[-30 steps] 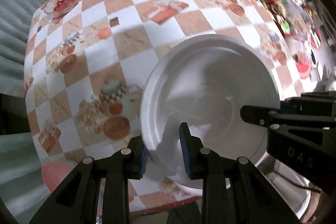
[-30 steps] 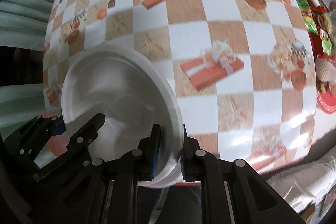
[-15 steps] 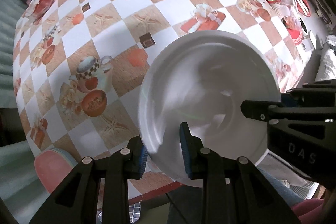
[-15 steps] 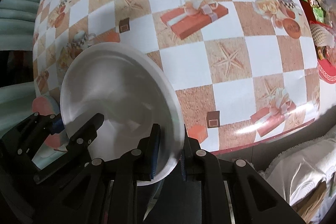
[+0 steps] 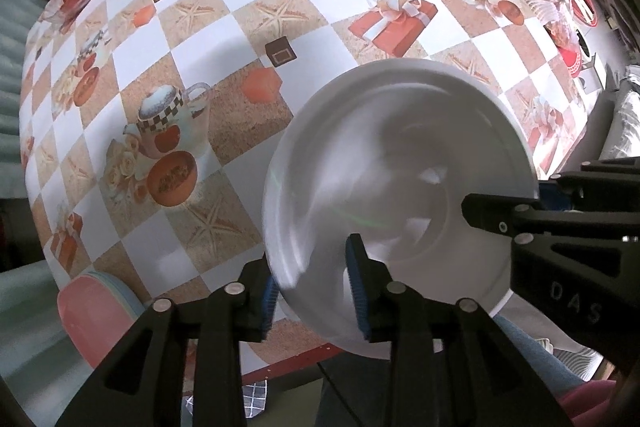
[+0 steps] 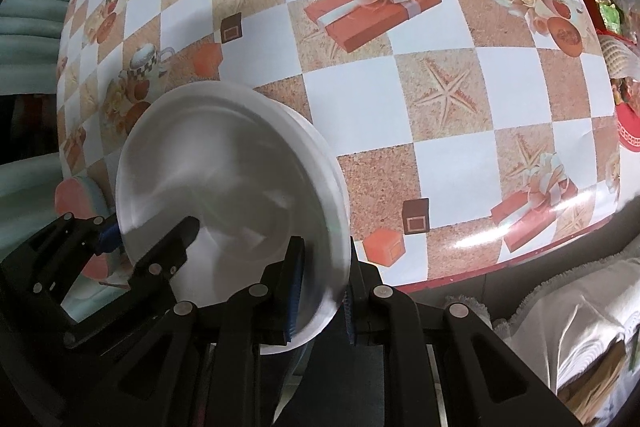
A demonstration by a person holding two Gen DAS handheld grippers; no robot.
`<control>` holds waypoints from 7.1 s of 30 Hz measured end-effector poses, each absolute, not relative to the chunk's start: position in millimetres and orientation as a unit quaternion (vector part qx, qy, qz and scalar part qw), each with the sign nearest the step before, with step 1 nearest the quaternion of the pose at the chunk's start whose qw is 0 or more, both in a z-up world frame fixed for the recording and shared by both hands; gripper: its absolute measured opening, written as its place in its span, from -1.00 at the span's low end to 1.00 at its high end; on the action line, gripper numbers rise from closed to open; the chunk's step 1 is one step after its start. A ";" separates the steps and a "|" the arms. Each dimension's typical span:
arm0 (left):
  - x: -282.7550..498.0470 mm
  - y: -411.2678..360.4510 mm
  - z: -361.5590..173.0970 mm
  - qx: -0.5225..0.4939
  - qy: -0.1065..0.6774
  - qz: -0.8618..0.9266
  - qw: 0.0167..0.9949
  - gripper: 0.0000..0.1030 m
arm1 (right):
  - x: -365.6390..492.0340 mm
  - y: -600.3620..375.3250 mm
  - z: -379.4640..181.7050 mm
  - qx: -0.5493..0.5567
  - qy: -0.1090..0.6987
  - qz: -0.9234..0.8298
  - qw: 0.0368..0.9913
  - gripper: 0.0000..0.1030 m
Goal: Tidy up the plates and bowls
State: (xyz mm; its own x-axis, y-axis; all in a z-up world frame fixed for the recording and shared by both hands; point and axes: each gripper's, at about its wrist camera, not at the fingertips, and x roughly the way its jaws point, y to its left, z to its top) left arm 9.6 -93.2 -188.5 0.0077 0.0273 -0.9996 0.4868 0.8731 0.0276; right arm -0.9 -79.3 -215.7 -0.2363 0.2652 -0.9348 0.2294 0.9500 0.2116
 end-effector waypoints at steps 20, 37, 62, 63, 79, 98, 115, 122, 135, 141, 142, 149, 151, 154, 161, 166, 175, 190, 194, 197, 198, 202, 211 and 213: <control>22.5 -51.4 -166.2 0.109 0.674 -0.110 0.723 0.78 | -5.8 -102.6 -194.2 0.138 0.767 -0.037 0.626 0.67; 15.3 -44.6 -157.6 0.112 0.674 -0.110 0.722 0.78 | -12.4 -101.5 -184.9 0.138 0.762 -0.046 0.631 0.67; 9.4 -45.9 -173.3 0.108 0.689 -0.101 0.710 0.78 | -19.0 -99.0 -205.9 0.135 0.783 -0.053 0.606 0.67; 9.4 -47.3 -174.3 0.109 0.690 -0.101 0.709 0.78 | -18.4 -99.3 -206.1 0.135 0.783 -0.053 0.605 0.67; 12.4 -56.1 -192.1 0.124 0.701 -0.099 0.696 0.78 | -21.3 -105.8 -224.9 0.143 0.793 -0.049 0.591 0.67; 23.5 -57.9 -213.5 0.127 0.712 -0.089 0.685 0.78 | -4.4 -96.7 -241.6 0.138 0.801 -0.037 0.581 0.67; 32.4 -54.2 -247.9 0.122 0.719 -0.069 0.681 0.78 | -9.2 -93.0 -265.9 0.150 0.805 -0.034 0.573 0.67; 27.7 -43.5 -269.0 0.102 0.723 -0.066 0.680 0.94 | -17.6 -89.4 -271.3 0.157 0.805 -0.030 0.572 0.93; 28.7 -35.0 -282.8 0.086 0.727 -0.083 0.676 1.00 | -18.3 -95.0 -272.6 0.160 0.804 -0.023 0.572 1.00; 29.1 -44.5 -276.1 0.088 0.722 -0.087 0.680 1.00 | -12.7 -94.0 -278.4 0.160 0.811 -0.023 0.562 1.00; 28.1 -44.0 -276.9 0.088 0.724 -0.086 0.679 1.00 | -12.5 -94.2 -278.3 0.161 0.811 -0.023 0.562 1.00; 24.3 -41.7 -272.6 0.095 0.730 -0.098 0.670 0.76 | -13.5 -87.3 -271.9 0.157 0.807 -0.016 0.568 0.72; 23.6 -45.6 -269.3 0.096 0.727 -0.102 0.672 0.62 | -14.7 -83.5 -266.6 0.161 0.804 -0.005 0.572 0.52; 20.4 -56.8 -265.5 0.098 0.724 -0.117 0.673 0.27 | -13.8 -81.1 -263.2 0.172 0.800 0.004 0.575 0.22; 16.7 -72.3 -261.0 0.081 0.723 -0.154 0.668 -0.38 | -6.8 -63.7 -259.2 0.197 0.801 0.025 0.564 -0.59; 12.9 -57.6 -257.9 0.079 0.723 -0.151 0.669 -0.38 | -4.4 -51.2 -257.9 0.194 0.806 0.023 0.559 -0.59; 8.3 7.0 -260.4 0.055 0.727 -0.113 0.675 -0.35 | 9.7 14.9 -255.5 0.157 0.811 0.063 0.560 -0.59; -8.6 51.5 -251.9 0.038 0.718 -0.096 0.689 -0.35 | 14.5 43.5 -251.1 0.130 0.812 0.078 0.564 -0.59; -21.7 45.2 -240.1 0.044 0.708 -0.099 0.698 -0.35 | 4.9 49.5 -243.8 0.134 0.811 0.077 0.565 -0.59; -27.1 45.8 -233.4 0.041 0.706 -0.099 0.700 -0.35 | 5.9 47.9 -241.3 0.130 0.810 0.076 0.567 -0.59; -28.4 46.4 -232.3 0.040 0.706 -0.099 0.700 -0.35 | 5.4 47.9 -240.1 0.130 0.810 0.074 0.568 -0.59; -34.5 49.0 -226.8 0.039 0.700 -0.102 0.705 -0.35 | 6.0 46.6 -235.9 0.130 0.808 0.068 0.571 -0.59; -42.4 63.0 -200.5 0.038 0.688 -0.104 0.717 -0.35 | 13.9 45.3 -221.5 0.129 0.803 0.066 0.579 -0.59; -47.2 65.6 -193.9 0.037 0.684 -0.103 0.721 -0.35 | 15.4 45.8 -217.4 0.126 0.801 0.068 0.582 -0.59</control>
